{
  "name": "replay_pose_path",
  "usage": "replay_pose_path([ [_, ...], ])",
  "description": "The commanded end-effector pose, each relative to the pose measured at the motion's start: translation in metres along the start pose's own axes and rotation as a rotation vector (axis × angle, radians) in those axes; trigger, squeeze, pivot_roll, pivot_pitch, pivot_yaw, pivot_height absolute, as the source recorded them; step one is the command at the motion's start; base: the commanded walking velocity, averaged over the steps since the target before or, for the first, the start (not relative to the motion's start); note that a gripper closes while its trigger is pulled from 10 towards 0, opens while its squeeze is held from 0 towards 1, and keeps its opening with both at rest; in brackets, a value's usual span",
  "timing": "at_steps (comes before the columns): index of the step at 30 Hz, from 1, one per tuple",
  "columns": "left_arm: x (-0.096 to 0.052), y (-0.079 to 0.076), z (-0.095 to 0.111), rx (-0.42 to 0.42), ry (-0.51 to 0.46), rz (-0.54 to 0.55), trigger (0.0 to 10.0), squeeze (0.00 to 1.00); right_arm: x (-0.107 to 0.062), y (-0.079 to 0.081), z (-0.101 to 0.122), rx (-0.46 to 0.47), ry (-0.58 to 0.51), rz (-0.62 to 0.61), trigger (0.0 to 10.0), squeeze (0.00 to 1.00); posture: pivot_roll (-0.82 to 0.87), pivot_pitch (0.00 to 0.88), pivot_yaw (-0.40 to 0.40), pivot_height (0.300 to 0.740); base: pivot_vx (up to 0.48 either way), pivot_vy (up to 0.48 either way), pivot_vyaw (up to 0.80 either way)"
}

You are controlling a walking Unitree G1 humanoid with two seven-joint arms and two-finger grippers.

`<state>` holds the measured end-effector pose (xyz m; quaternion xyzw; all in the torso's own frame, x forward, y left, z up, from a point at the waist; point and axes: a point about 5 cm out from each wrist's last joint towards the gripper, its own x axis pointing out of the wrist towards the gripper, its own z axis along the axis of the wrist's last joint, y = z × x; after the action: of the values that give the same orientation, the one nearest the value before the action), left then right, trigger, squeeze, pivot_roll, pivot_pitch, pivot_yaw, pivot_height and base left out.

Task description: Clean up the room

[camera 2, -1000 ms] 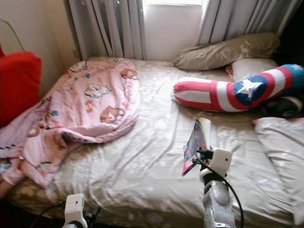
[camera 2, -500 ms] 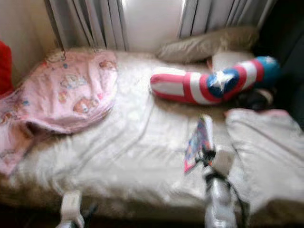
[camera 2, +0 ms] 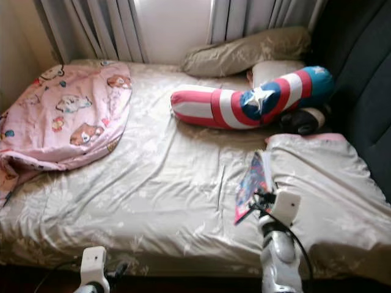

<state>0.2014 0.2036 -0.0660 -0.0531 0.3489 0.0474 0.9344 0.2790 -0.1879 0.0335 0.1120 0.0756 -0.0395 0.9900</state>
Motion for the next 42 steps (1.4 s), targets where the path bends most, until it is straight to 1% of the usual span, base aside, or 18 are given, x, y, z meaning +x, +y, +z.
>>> replay_pose_path([
  [1, -0.0015, 0.003, -0.005, -0.007, 0.026, 0.01, 10.0, 0.0, 0.0053, 0.0023, 0.0124, -0.002, -0.053, 0.01, 10.0, 0.0, 0.07, 0.028, -0.053, 0.74, 0.0, 0.0, 0.0],
  [5, -0.0016, 0.0031, -0.0057, -0.009, 0.031, 0.011, 10.0, 0.0, 0.0054, 0.0017, 0.0119, -0.008, -0.047, 0.007, 10.0, 0.0, 0.06, 0.027, -0.053, 0.74, 0.122, 0.0, 0.0],
  [11, -0.0021, 0.0033, -0.0076, -0.006, 0.043, 0.01, 10.0, 0.0, 0.0054, 0.0036, 0.0111, -0.051, -0.036, 0.033, 10.0, 0.0, 0.06, 0.029, -0.054, 0.74, 0.257, 0.0, 0.1],
  [13, -0.0023, 0.0035, -0.0083, -0.006, 0.045, 0.011, 10.0, 0.0, 0.0054, 0.0024, 0.0113, -0.05, -0.037, 0.027, 10.0, 0.0, 0.07, 0.031, -0.054, 0.74, 0.268, 0.0, 0.75],
  [15, -0.0026, 0.0036, -0.0089, -0.005, 0.046, 0.009, 10.0, 0.0, 0.0057, -0.0009, 0.0105, -0.002, -0.031, -0.003, 10.0, 0.0, 0.07, 0.031, -0.055, 0.74, 0.285, 0.0, 0.0],
  [19, -0.0033, 0.0045, -0.0105, -0.005, 0.051, 0.012, 10.0, 0.0, 0.0058, -0.0017, 0.0097, -0.035, -0.022, -0.004, 10.0, 0.0, 0.07, 0.034, -0.055, 0.74, 0.311, 0.0, 0.0],
  [30, -0.0046, 0.0067, -0.0131, 0.002, 0.061, 0.012, 10.0, 0.0, 0.0054, -0.0021, 0.0084, -0.026, -0.019, -0.015, 10.0, 0.0, 0.07, 0.037, -0.053, 0.74, 0.316, 0.0, 0.0],
  [34, -0.0046, 0.0059, -0.0134, 0.024, 0.067, -0.004, 10.0, 0.0, 0.0043, -0.0042, 0.0053, -0.026, -0.011, -0.031, 10.0, 0.0, 0.07, 0.04, -0.051, 0.74, 0.0, 0.0, 0.0],
  [38, -0.0046, 0.0059, -0.0132, 0.023, 0.064, -0.005, 10.0, 0.0, 0.0036, -0.0043, 0.0056, -0.014, -0.021, -0.037, 10.0, 0.0, 0.07, 0.041, -0.05, 0.74, 0.0, 0.0, 0.0],
  [42, -0.0023, 0.003, -0.0057, 0.028, 0.025, -0.023, 10.0, 0.0, 0.0032, -0.0043, 0.0075, -0.003, -0.036, -0.033, 10.0, 0.0, 0.06, 0.041, -0.049, 0.74, 0.0, 0.0, 0.0],
])
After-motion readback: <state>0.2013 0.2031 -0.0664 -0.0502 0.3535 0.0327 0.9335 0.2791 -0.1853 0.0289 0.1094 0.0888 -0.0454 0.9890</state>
